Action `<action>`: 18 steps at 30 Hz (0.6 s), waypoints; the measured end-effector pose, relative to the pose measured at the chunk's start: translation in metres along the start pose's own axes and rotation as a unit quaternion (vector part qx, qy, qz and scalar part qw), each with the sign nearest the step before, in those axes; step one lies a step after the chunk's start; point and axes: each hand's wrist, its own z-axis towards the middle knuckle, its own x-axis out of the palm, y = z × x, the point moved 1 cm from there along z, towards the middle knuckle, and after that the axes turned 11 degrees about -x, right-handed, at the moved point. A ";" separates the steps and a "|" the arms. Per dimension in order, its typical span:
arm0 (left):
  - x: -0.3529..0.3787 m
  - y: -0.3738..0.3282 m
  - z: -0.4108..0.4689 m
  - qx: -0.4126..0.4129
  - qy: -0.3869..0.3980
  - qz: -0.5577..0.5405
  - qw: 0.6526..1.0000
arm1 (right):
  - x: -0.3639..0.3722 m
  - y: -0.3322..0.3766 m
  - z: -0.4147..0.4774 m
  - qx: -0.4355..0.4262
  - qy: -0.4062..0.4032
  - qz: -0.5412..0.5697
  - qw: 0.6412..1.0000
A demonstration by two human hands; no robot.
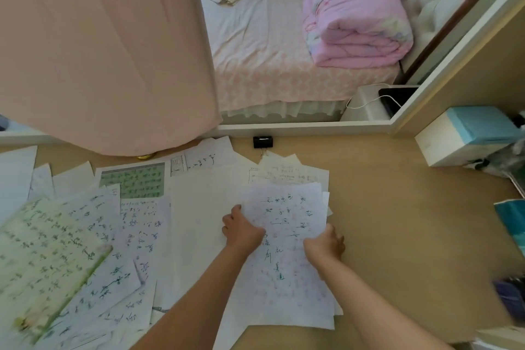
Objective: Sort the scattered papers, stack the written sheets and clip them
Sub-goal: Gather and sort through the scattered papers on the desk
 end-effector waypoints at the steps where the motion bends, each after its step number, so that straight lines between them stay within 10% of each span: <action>1: -0.002 -0.001 0.002 -0.001 0.017 -0.037 0.999 | 0.000 -0.002 0.002 0.003 -0.003 0.013 1.000; 12: -0.030 -0.007 0.003 0.080 0.158 -0.142 0.974 | -0.016 -0.004 -0.006 -0.030 -0.002 0.033 0.999; 18: -0.077 0.001 -0.027 0.151 0.221 -0.200 0.942 | -0.051 0.027 -0.032 -0.134 0.075 0.277 0.948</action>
